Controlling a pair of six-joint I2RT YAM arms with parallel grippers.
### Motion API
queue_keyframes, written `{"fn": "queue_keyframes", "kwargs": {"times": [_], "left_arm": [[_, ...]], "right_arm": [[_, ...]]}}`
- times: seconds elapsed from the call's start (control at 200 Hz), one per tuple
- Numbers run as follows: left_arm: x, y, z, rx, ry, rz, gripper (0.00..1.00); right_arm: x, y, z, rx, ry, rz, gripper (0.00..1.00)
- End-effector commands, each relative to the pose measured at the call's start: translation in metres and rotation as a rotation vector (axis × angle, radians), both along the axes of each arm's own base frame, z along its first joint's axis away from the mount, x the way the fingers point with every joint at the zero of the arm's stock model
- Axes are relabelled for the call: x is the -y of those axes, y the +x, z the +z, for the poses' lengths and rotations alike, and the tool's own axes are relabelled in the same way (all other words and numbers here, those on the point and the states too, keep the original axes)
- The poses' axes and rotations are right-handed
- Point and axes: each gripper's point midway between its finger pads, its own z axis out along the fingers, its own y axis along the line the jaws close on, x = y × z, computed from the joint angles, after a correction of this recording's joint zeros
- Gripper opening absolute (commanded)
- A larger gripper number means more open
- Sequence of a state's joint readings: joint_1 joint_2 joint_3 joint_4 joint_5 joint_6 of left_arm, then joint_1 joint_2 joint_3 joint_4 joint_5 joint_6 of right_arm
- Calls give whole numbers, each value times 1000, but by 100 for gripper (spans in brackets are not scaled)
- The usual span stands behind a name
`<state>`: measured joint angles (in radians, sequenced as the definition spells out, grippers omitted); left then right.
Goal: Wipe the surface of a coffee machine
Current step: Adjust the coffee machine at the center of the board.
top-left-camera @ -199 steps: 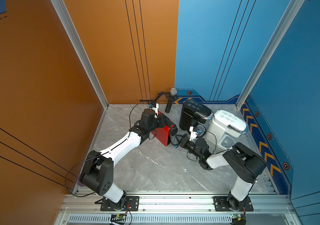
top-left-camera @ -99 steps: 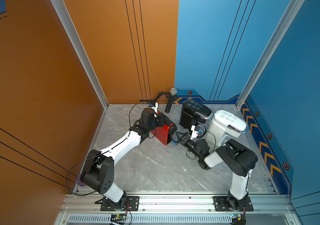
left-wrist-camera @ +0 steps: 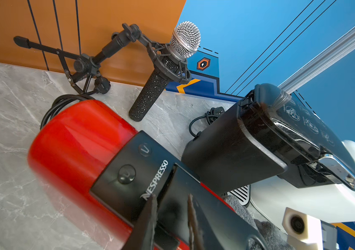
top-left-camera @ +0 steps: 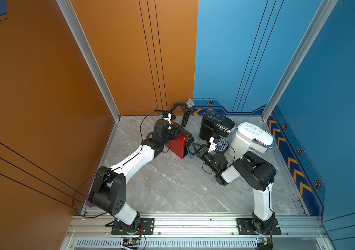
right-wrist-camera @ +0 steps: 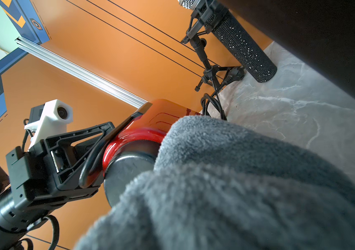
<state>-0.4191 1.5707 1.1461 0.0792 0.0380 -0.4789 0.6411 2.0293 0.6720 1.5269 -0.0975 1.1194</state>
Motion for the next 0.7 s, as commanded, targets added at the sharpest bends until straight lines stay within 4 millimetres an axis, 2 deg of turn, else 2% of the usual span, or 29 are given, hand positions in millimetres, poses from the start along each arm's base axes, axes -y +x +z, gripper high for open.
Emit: {"fn": "queue_keyframes", "kwargs": {"times": [0.0,0.07,0.15,0.275,0.365,0.39,0.52,0.696], "left_arm": [[6,-39,-83,-286,69,-78,26],[6,-39,-83,-287,68,-81,26],[8,-38,-84,-290,66,-84,26],[11,-37,-85,-294,65,-88,26],[15,-38,-84,-296,59,-96,26],[16,-38,-84,-296,59,-99,26],[19,-41,-80,-287,58,-104,26],[17,-46,-78,-282,58,-97,26]], "right_arm": [[-24,-33,-43,-120,-96,147,0],[-12,-41,-61,-157,-134,128,0],[-4,-48,-72,-180,-163,118,0],[-10,-46,-71,-166,-167,126,0],[-18,-35,-65,-135,-158,116,0],[-19,-31,-75,-150,-168,112,0],[-27,-7,-79,-127,-161,90,0],[-44,17,-64,-76,-116,73,0]]}}
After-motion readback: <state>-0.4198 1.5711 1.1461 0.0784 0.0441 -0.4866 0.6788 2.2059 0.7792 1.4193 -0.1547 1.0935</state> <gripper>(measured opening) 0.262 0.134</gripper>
